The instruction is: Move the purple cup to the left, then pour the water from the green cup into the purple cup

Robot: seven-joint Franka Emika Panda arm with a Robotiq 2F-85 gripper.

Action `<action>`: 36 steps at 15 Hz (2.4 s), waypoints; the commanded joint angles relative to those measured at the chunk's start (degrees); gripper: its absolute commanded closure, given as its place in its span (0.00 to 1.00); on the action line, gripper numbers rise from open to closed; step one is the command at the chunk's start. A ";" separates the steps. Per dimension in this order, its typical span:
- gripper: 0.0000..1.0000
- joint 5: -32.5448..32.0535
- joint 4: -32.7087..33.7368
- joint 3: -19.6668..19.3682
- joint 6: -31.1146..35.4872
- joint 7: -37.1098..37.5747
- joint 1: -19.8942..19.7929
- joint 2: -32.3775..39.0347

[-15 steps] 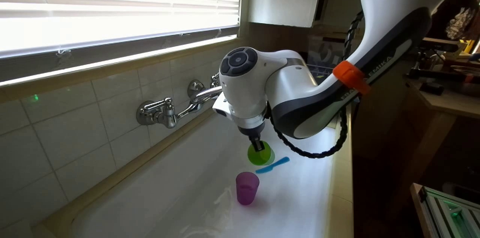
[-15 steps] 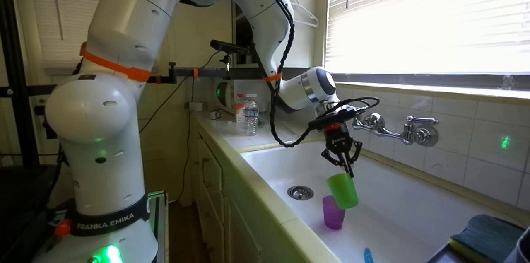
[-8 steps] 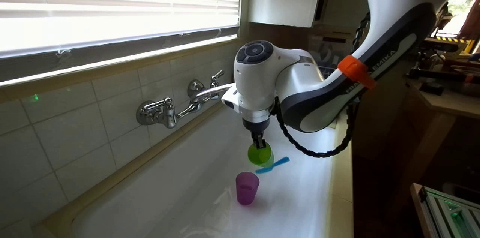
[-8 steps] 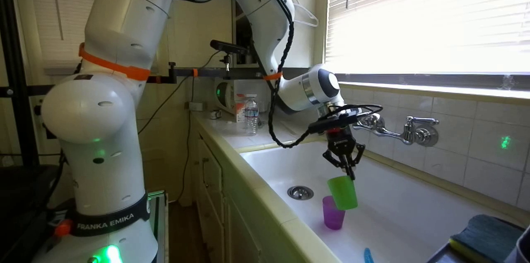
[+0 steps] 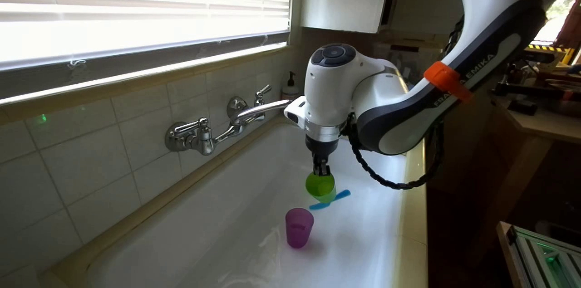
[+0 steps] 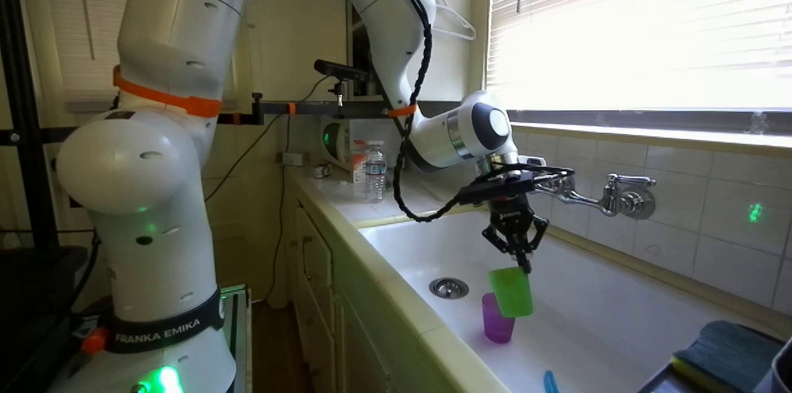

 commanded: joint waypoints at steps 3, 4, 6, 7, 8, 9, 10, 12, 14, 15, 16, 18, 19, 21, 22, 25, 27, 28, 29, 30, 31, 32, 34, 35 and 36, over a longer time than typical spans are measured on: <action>0.99 2.97 -5.43 -1.26 4.98 0.90 -0.79 -3.76; 0.99 3.26 -5.90 -1.57 5.79 1.29 -0.87 -3.93; 0.99 5.22 -6.72 -1.81 7.12 1.07 -1.25 -4.29; 0.99 6.03 -7.11 -2.04 7.89 0.98 -1.44 -4.36; 0.99 6.84 -7.46 -2.27 8.58 0.91 -1.54 -4.46; 0.99 7.47 -8.00 -2.51 9.57 0.75 -1.66 -4.69; 0.99 7.81 -8.51 -2.83 10.69 0.78 -1.69 -4.88; 0.99 9.14 -9.62 -3.14 13.32 0.28 -2.04 -5.11; 0.99 10.54 -10.70 -3.62 15.90 0.03 -2.44 -5.13; 0.99 11.31 -11.23 -3.87 16.82 0.01 -2.59 -5.28; 0.99 11.86 -11.81 -4.14 17.80 0.04 -2.71 -5.45; 0.99 12.73 -12.73 -4.82 19.68 0.23 -2.89 -5.69; 0.99 13.04 -13.04 -5.26 20.65 0.47 -2.96 -5.62; 0.99 14.72 -13.53 -5.58 22.21 0.00 -3.41 -5.27; 0.99 14.94 -13.56 -6.07 22.90 0.52 -3.38 -4.96; 0.99 18.39 -13.96 -5.82 25.13 -0.51 -4.63 -4.27; 0.99 20.47 -14.18 -5.82 26.92 -0.82 -5.37 -3.65; 0.99 21.97 -14.26 -5.40 27.79 -1.38 -6.00 -3.29; 0.99 23.01 -14.07 -5.33 28.54 -1.63 -6.45 -2.61; 0.99 24.29 -13.97 -5.02 29.31 -2.06 -7.00 -2.00; 0.99 25.68 -13.99 -4.53 29.95 -2.44 -7.60 -1.62; 0.99 26.53 -13.75 -4.62 30.84 -2.44 -7.94 -0.90; 0.99 28.90 -13.31 -3.53 33.19 -2.85 -9.37 0.80; 0.99 30.32 -13.05 -2.29 34.24 -3.21 -10.58 1.63; 0.99 30.55 -12.69 -0.39 35.36 -2.80 -12.74 2.63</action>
